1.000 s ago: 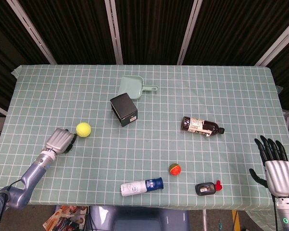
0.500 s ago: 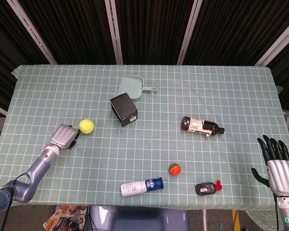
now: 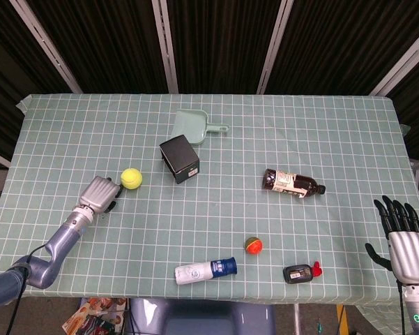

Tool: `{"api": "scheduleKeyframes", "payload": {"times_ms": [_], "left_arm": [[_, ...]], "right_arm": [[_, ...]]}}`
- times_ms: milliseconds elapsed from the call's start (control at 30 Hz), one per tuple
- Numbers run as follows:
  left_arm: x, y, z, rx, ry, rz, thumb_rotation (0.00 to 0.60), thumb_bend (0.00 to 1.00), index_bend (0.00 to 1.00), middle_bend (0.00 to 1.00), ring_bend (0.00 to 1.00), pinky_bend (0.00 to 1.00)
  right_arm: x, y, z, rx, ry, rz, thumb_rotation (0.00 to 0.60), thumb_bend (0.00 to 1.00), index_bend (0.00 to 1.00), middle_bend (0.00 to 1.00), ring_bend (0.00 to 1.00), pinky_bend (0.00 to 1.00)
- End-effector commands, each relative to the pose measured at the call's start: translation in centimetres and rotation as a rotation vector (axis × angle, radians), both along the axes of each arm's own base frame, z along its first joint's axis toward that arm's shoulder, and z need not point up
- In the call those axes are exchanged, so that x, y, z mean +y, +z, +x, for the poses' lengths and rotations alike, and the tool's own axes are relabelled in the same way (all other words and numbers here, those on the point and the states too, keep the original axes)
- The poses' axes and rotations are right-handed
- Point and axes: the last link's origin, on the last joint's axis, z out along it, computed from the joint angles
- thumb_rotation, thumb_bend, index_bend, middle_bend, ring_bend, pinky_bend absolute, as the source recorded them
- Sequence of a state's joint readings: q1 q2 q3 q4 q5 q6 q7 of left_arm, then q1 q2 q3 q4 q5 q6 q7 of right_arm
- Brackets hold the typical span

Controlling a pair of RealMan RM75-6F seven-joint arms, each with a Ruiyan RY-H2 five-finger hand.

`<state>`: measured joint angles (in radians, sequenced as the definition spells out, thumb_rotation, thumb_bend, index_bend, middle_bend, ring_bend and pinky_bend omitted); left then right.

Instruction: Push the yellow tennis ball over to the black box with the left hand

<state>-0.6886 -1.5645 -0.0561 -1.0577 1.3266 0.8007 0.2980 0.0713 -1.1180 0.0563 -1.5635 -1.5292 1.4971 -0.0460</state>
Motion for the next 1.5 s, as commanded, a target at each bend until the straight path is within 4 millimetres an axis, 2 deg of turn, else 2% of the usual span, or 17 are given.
{"api": "scheduleKeyframes", "payload": {"times_ms": [33, 300, 700, 800, 1133, 1500], "left_arm": [[0.1, -0.2, 0.3, -0.003, 0.000, -0.005, 0.600, 0.34, 0.49, 0.61, 0.41, 0.63], [0.5, 0.0, 0.5, -0.002, -0.006, 0.009, 0.600, 0.33, 0.49, 0.62, 0.41, 0.63], [-0.2, 1.8, -0.6, 0.018, 0.005, 0.031, 0.600, 0.33, 0.49, 0.63, 0.41, 0.64], [0.3, 2.1, -0.5, 0.028, 0.009, 0.043, 0.600, 0.33, 0.49, 0.63, 0.41, 0.64], [2.6, 0.5, 1.4, 0.010, 0.025, 0.036, 0.600, 0.34, 0.49, 0.62, 0.41, 0.62], [3.1, -1.2, 2.8, -0.009, 0.005, 0.011, 0.600, 0.34, 0.49, 0.59, 0.40, 0.61]], "right_arm": [[-0.2, -0.1, -0.1, 0.000, -0.008, 0.010, 0.600, 0.30, 0.00, 0.00, 0.00, 0.00], [-0.4, 0.0, -0.3, 0.000, -0.013, 0.004, 0.600, 0.30, 0.00, 0.00, 0.00, 0.00], [-0.5, -0.1, -0.3, 0.004, -0.014, 0.006, 0.600, 0.30, 0.00, 0.00, 0.00, 0.00], [-0.4, -0.2, -0.2, 0.004, -0.009, 0.006, 0.600, 0.30, 0.00, 0.00, 0.00, 0.00], [-0.4, -0.2, -0.1, 0.006, -0.004, 0.004, 0.600, 0.30, 0.00, 0.00, 0.00, 0.00], [-0.2, 0.1, -0.2, 0.003, -0.001, -0.002, 0.600, 0.30, 0.00, 0.00, 0.00, 0.00]]}}
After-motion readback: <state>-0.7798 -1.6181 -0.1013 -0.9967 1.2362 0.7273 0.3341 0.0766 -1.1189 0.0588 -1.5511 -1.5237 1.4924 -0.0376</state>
